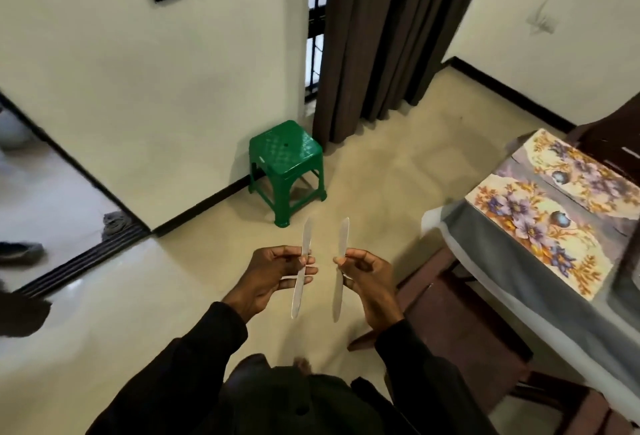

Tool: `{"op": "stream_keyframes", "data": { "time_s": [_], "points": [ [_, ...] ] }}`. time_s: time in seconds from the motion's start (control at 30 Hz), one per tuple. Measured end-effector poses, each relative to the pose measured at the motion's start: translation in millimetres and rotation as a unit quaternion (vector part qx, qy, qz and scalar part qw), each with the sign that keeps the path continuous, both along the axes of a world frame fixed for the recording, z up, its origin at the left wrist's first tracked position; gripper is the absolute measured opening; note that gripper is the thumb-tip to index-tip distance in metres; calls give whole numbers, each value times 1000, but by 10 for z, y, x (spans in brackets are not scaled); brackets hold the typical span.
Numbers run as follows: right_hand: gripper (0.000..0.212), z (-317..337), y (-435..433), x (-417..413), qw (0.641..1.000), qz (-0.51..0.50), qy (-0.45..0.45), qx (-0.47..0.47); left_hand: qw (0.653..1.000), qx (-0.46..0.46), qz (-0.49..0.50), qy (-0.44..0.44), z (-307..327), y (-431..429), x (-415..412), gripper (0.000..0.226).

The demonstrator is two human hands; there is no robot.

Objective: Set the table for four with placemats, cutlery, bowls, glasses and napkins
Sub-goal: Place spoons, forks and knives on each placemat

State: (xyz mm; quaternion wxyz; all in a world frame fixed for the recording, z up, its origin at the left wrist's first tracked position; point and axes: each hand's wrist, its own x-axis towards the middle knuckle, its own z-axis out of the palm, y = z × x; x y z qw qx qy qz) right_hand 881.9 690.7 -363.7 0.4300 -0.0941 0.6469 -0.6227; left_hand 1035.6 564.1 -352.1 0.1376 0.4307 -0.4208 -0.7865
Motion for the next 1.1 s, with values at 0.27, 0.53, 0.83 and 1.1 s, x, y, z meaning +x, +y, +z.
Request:
{"op": "stream_keyframes", "data": {
  "time_s": [0.27,0.53,0.83,1.1],
  "points": [
    [17,-138,-584,-840,993,-116,20,32,994,4,-109,-20,-167,-1006,-1193,31],
    [16,-71,-1254,-1512,962,-262,35,70,969,6,-246,-18,-80,-1908,-2421,26],
    [17,10,-1482,-2143,929,-363,29,70,931,4,-366,0,12,-2272,-3603,23],
    [20,-291,-1120,-3077,891,-438,28,117,909,13,-417,-15,-218,-2022,-4850,31]
  ]
}}
